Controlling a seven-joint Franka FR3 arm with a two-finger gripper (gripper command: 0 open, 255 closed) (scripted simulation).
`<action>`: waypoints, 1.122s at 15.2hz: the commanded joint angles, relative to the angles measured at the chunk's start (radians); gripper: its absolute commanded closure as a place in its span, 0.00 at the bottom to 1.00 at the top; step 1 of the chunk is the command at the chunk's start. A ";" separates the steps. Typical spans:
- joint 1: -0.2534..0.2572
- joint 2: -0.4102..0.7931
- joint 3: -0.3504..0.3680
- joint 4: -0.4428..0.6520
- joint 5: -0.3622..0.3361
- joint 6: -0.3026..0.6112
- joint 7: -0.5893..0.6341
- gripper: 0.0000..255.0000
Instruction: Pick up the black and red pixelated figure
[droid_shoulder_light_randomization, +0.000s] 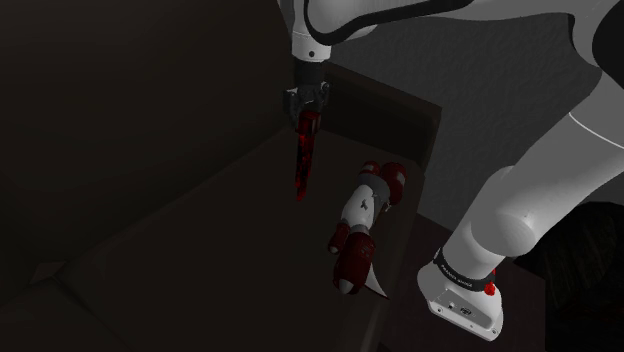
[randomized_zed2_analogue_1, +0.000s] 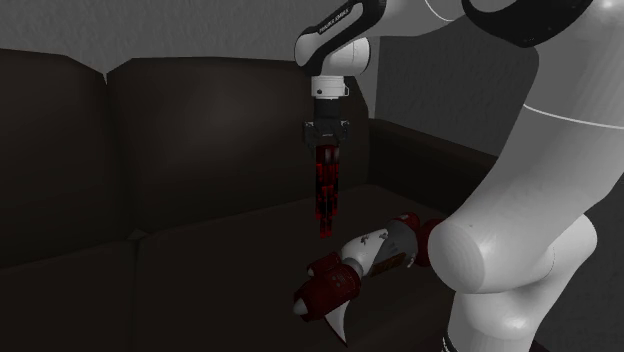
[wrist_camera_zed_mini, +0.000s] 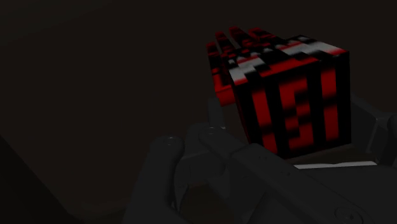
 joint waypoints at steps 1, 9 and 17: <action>0.000 0.001 0.000 -0.002 0.000 0.000 0.000 1.00; -0.001 0.000 -0.001 0.037 0.000 -0.040 0.000 1.00; -0.002 0.001 -0.003 0.145 -0.002 -0.147 0.001 1.00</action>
